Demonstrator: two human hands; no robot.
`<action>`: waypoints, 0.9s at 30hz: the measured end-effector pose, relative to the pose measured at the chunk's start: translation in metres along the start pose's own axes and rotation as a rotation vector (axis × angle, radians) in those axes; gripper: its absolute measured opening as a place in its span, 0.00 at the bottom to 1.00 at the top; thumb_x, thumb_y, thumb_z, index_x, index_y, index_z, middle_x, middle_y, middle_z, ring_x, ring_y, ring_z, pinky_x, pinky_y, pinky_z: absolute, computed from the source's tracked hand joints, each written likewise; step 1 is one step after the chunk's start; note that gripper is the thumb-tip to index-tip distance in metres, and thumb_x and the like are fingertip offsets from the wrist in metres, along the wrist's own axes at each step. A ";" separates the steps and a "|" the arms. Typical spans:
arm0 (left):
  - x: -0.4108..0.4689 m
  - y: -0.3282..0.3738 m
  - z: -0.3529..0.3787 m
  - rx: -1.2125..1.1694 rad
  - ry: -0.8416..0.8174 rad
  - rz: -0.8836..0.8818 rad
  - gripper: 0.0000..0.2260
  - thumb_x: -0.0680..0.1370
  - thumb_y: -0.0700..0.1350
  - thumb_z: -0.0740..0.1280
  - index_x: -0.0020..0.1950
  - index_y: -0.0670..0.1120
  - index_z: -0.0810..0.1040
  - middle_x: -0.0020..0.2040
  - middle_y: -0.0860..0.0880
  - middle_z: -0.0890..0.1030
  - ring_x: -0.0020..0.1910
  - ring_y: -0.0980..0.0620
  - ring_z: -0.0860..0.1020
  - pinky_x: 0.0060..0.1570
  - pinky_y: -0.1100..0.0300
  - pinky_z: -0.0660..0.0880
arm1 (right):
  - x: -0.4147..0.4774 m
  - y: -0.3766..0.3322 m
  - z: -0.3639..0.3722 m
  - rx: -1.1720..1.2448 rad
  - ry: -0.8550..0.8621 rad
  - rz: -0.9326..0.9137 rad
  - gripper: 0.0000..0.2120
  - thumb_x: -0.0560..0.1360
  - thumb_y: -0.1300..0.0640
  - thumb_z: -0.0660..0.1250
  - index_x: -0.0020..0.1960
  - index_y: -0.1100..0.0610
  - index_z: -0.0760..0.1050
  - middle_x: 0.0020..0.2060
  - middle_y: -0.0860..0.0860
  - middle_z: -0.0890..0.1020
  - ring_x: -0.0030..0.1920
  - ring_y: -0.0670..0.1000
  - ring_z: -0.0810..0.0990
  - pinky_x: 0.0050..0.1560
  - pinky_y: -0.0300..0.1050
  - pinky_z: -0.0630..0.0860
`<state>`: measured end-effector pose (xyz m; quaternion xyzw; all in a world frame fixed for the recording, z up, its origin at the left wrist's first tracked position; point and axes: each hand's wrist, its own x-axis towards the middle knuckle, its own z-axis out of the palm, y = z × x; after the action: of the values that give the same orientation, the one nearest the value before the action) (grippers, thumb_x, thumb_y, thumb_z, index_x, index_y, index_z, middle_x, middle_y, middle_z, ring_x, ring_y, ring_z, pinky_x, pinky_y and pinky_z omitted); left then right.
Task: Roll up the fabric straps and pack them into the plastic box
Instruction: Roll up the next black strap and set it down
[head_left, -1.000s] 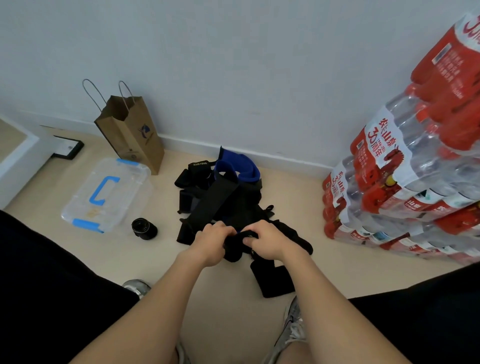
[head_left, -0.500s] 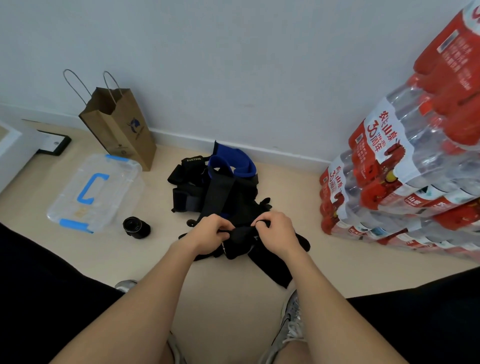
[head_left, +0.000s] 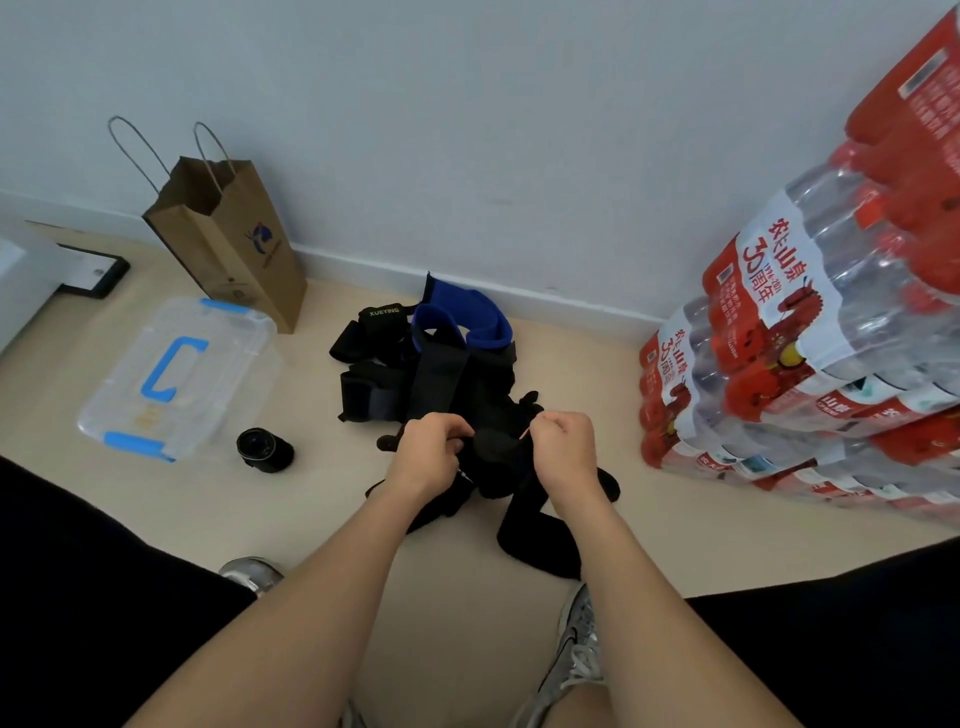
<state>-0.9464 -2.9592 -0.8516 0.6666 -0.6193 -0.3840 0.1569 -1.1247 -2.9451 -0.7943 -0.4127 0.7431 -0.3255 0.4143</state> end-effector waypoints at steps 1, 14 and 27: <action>0.001 0.002 0.002 0.009 0.006 0.006 0.16 0.83 0.32 0.66 0.60 0.49 0.87 0.55 0.49 0.87 0.58 0.50 0.84 0.57 0.61 0.78 | 0.000 0.001 0.001 0.030 0.027 0.010 0.20 0.76 0.69 0.62 0.27 0.56 0.66 0.23 0.48 0.63 0.27 0.50 0.63 0.31 0.43 0.60; -0.014 -0.012 -0.003 0.034 -0.073 0.042 0.09 0.80 0.43 0.75 0.60 0.48 0.86 0.53 0.53 0.84 0.53 0.55 0.83 0.56 0.61 0.79 | 0.022 -0.024 -0.025 -0.058 0.288 0.101 0.16 0.74 0.61 0.65 0.29 0.55 0.69 0.23 0.45 0.70 0.27 0.50 0.69 0.26 0.41 0.64; 0.088 -0.032 -0.076 -0.024 0.284 -0.223 0.20 0.81 0.41 0.68 0.73 0.41 0.76 0.69 0.39 0.76 0.64 0.41 0.79 0.70 0.46 0.76 | 0.034 -0.021 0.077 -0.683 -0.459 -0.168 0.21 0.75 0.42 0.74 0.64 0.42 0.73 0.43 0.42 0.81 0.42 0.45 0.80 0.36 0.46 0.74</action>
<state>-0.8756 -3.0568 -0.8509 0.7767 -0.5085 -0.3084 0.2075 -1.0601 -2.9954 -0.8227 -0.6473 0.6605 0.0075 0.3804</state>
